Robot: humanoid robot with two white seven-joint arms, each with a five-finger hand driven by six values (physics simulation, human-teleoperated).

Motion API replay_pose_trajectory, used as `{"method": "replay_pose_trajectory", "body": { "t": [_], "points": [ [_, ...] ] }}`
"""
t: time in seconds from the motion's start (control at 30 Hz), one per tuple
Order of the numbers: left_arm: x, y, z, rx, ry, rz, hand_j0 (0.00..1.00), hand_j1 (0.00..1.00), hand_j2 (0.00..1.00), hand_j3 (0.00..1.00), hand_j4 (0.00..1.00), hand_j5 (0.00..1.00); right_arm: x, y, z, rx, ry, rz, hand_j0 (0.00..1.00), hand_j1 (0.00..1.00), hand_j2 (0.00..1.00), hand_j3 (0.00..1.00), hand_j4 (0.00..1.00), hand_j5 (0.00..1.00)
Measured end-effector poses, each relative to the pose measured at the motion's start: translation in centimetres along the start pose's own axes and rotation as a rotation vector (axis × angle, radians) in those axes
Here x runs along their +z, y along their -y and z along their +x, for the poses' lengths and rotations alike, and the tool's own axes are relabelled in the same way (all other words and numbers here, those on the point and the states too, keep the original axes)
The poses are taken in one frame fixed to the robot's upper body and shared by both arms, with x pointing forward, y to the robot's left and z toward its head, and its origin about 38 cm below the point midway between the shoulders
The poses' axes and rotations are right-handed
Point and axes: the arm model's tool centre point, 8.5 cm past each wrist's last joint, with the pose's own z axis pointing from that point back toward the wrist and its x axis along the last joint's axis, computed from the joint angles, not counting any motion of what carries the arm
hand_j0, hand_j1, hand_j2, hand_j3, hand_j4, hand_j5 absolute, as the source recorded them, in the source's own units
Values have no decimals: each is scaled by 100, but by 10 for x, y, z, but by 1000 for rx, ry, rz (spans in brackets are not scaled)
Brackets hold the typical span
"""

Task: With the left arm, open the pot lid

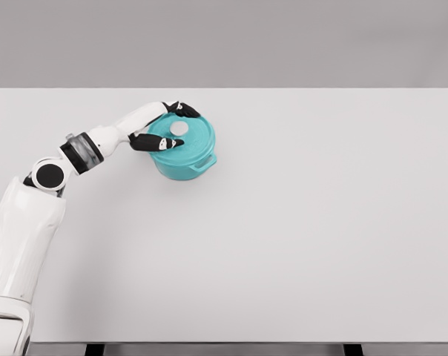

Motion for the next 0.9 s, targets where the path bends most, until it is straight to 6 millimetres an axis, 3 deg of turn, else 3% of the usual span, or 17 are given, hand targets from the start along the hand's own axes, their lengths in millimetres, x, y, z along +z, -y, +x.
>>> {"method": "replay_pose_trajectory", "body": {
  "t": [0.3, 0.73, 0.9],
  "points": [
    [0, 0, -2, 6, -6, 1, 64, 64, 64, 64, 64, 64, 0, 0, 0, 0, 0, 0, 100, 100, 100, 100, 100, 100],
    [1, 0, -3, 9, -8, 0, 64, 64, 64, 64, 64, 64, 0, 0, 0, 0, 0, 0, 100, 100, 100, 100, 100, 100],
    [1, 0, -3, 10, -7, 2, 58, 58, 58, 58, 58, 58, 0, 0, 0, 0, 0, 0, 100, 100, 100, 100, 100, 100]
  ]
}}
